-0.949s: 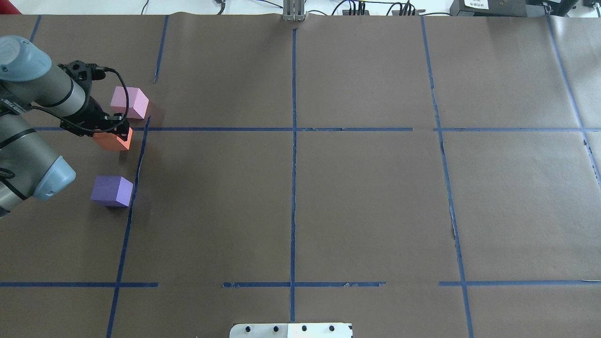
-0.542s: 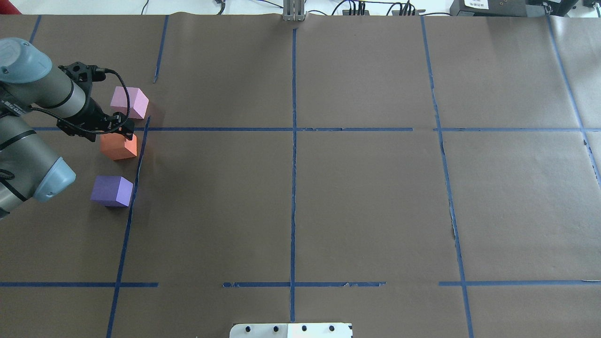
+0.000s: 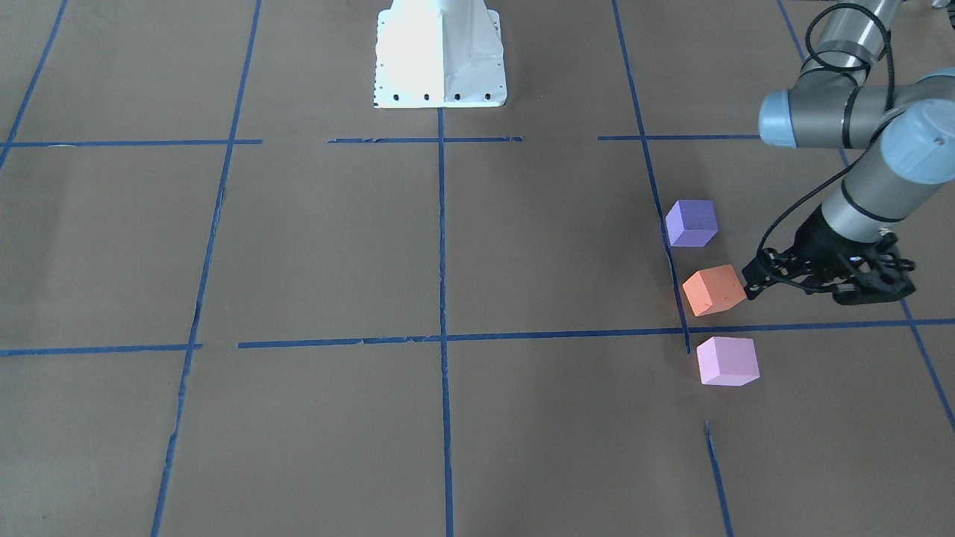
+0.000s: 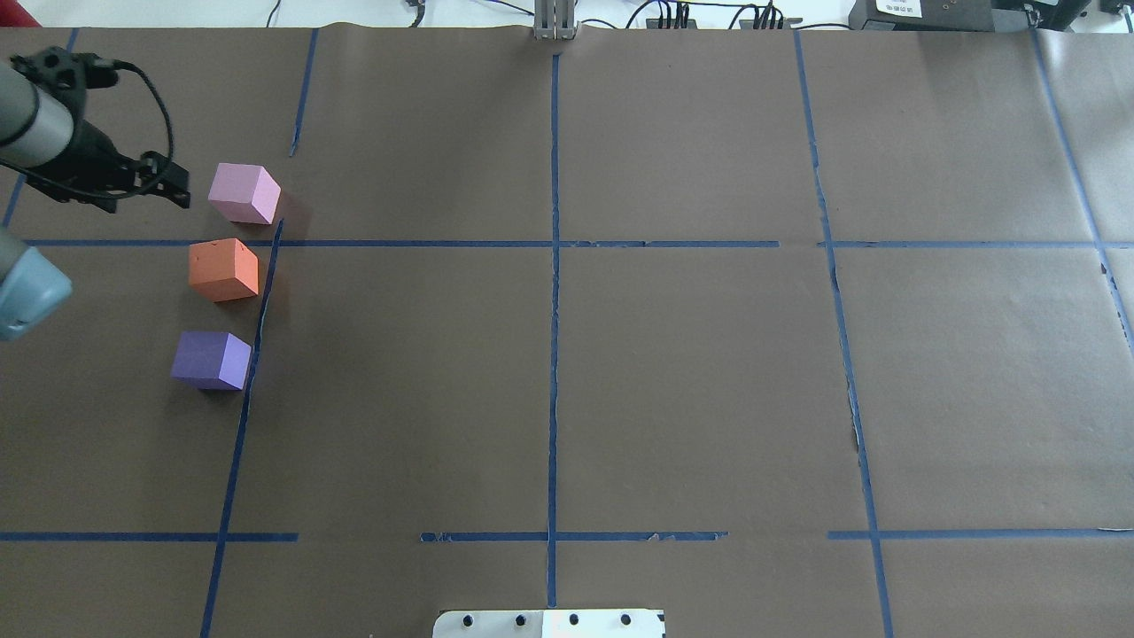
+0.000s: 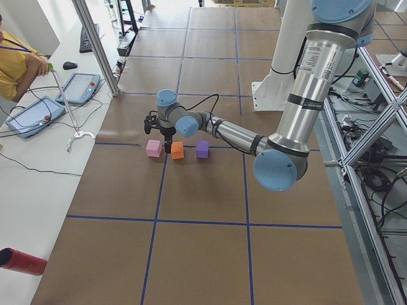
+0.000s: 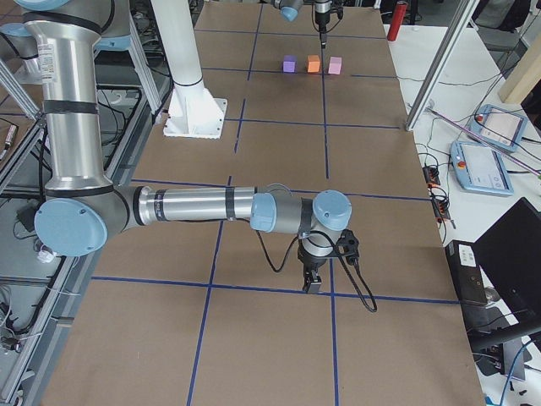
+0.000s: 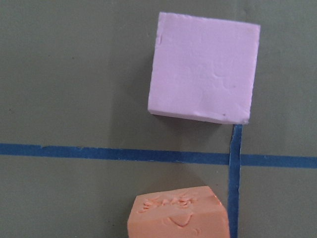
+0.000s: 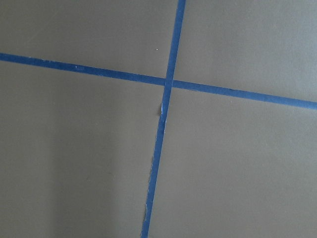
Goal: Arrange blocks in a line
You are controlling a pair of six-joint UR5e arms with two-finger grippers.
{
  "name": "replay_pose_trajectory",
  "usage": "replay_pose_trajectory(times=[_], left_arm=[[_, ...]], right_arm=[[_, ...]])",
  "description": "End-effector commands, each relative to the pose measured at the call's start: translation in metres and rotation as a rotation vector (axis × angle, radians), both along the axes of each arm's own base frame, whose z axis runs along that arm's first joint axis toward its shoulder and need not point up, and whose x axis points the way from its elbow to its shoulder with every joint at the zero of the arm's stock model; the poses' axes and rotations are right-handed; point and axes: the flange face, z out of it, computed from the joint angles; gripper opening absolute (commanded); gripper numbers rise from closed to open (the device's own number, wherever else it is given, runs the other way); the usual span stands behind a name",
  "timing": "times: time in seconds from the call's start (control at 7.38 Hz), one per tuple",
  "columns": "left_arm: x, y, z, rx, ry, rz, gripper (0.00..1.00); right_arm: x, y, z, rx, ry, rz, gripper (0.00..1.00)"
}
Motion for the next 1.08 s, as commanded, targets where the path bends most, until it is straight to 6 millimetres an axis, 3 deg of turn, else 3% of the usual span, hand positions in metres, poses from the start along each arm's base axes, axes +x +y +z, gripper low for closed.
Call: replay_pose_trajectory(times=[0.0, 0.14, 0.27, 0.41, 0.68, 0.95], left_arm=[[-0.133, 0.023, 0.077, 0.134, -0.127, 0.080, 0.99], [-0.199, 0.040, 0.113, 0.174, -0.183, 0.121, 0.99], [-0.248, 0.049, 0.130, 0.167, -0.224, 0.156, 0.99], [-0.261, 0.055, 0.138, 0.138, -0.230, 0.167, 1.00], [-0.260, 0.067, 0.160, 0.096, -0.196, 0.178, 1.00], [-0.253, 0.075, 0.162, 0.088, -0.101, 0.198, 1.00]], right_arm=[[0.000, 0.000, 0.000, 0.000, 0.000, 0.000, 1.00], [0.001, 0.000, 0.000, 0.001, 0.000, 0.001, 1.00], [0.000, 0.000, 0.000, 0.000, 0.000, 0.000, 1.00], [0.000, 0.000, 0.000, 0.000, 0.000, 0.000, 1.00], [0.000, 0.000, 0.000, 0.000, 0.000, 0.000, 1.00], [0.000, 0.000, 0.000, 0.000, 0.000, 0.000, 1.00]])
